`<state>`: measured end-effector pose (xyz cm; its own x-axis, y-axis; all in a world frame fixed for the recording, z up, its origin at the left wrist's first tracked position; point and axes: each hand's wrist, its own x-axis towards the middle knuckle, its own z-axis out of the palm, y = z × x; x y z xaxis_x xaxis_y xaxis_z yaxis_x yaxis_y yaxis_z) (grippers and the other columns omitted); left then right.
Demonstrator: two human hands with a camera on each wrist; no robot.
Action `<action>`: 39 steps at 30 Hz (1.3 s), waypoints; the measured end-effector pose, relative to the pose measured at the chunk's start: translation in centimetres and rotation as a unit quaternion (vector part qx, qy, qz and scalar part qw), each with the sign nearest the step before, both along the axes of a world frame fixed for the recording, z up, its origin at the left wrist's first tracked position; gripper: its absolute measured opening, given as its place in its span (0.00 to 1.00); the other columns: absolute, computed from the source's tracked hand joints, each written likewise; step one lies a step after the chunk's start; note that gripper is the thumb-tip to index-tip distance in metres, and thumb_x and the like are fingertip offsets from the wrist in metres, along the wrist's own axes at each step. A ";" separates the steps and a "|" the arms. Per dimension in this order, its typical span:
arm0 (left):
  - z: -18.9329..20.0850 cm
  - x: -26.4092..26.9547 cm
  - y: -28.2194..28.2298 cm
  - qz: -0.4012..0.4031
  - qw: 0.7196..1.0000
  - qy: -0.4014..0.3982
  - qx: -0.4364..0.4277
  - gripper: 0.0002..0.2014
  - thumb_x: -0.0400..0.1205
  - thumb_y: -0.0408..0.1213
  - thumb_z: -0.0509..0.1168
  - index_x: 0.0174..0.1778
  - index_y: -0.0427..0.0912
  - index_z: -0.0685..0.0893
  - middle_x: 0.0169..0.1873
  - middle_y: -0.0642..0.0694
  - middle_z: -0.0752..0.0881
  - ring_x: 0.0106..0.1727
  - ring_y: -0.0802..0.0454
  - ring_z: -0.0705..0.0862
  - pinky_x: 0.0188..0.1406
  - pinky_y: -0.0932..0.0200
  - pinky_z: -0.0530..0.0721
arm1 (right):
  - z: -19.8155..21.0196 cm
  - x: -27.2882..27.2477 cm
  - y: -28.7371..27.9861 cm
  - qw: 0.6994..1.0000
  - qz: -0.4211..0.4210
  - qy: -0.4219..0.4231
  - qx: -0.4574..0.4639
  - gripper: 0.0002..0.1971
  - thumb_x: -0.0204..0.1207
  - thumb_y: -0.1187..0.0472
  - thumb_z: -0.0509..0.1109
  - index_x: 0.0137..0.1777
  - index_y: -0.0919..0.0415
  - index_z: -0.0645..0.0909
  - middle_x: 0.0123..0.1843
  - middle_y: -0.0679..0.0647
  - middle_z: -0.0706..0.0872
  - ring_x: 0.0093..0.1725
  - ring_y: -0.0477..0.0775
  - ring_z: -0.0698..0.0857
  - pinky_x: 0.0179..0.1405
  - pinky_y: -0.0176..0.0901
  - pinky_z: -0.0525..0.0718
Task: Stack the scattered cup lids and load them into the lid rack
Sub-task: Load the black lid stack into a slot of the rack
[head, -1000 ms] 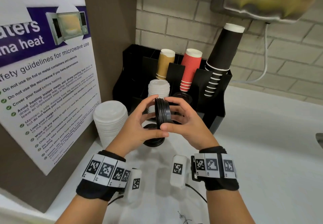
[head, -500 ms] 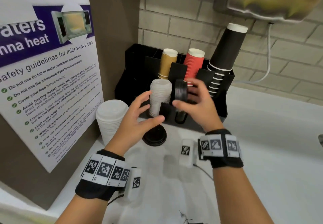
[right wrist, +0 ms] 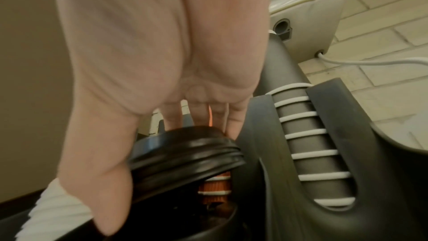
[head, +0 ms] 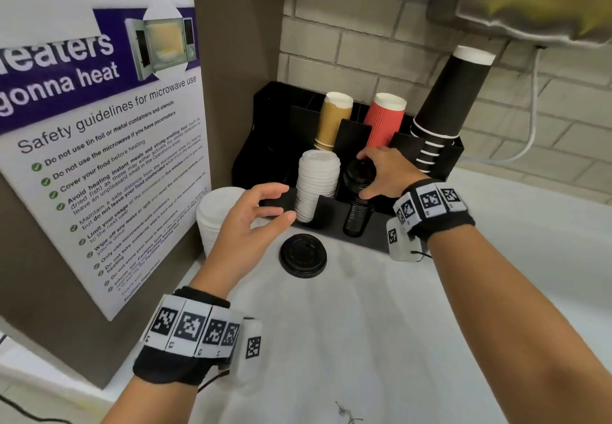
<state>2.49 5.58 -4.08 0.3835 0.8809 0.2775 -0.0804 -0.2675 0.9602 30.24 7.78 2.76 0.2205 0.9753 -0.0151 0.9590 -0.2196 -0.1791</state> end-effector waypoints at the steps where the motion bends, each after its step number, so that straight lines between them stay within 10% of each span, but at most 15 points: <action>1: 0.0 0.0 0.0 0.002 1.000 0.002 -0.001 0.16 0.79 0.36 0.71 0.60 0.58 0.81 0.60 0.62 0.81 0.56 0.64 0.84 0.47 0.77 0.78 | 0.1 0.0 0.0 1.000 0.003 -0.006 -0.007 0.40 0.62 0.60 0.81 0.76 0.55 0.70 0.70 0.60 0.75 0.70 0.61 0.72 0.68 0.58 0.77; 11: 0.4 0.2 0.1 0.001 1.000 0.013 0.005 0.16 0.80 0.35 0.71 0.59 0.60 0.81 0.60 0.60 0.82 0.53 0.66 0.85 0.49 0.78 0.77 | -1.6 -0.2 -1.1 0.999 0.027 0.002 -0.030 0.37 0.67 0.61 0.80 0.76 0.55 0.70 0.71 0.58 0.77 0.65 0.59 0.79 0.64 0.52 0.80; 16: 0.3 0.2 0.1 0.005 1.000 0.017 0.002 0.16 0.80 0.36 0.71 0.59 0.60 0.82 0.59 0.61 0.82 0.52 0.66 0.85 0.54 0.69 0.77 | -4.7 -0.8 -2.1 0.986 0.011 -0.162 -0.028 0.37 0.80 0.51 0.66 0.85 0.50 0.53 0.83 0.56 0.61 0.81 0.59 0.63 0.74 0.60 0.67; 35: 0.5 0.7 -0.5 -0.008 1.000 0.010 0.006 0.15 0.80 0.36 0.70 0.58 0.61 0.82 0.57 0.63 0.83 0.51 0.67 0.85 0.54 0.63 0.81 | -6.0 -2.8 -3.0 0.987 -0.039 -0.139 -0.065 0.48 0.75 0.52 0.70 0.85 0.61 0.43 0.85 0.67 0.48 0.85 0.64 0.49 0.83 0.60 0.46; 39: 0.6 0.8 -0.6 -0.010 1.000 0.004 0.008 0.15 0.80 0.35 0.70 0.58 0.61 0.82 0.58 0.61 0.83 0.51 0.66 0.85 0.54 0.63 0.81 | -5.2 -4.8 -4.4 0.991 0.030 -0.089 0.091 0.43 0.72 0.59 0.71 0.84 0.62 0.53 0.84 0.65 0.54 0.84 0.64 0.54 0.81 0.64 0.53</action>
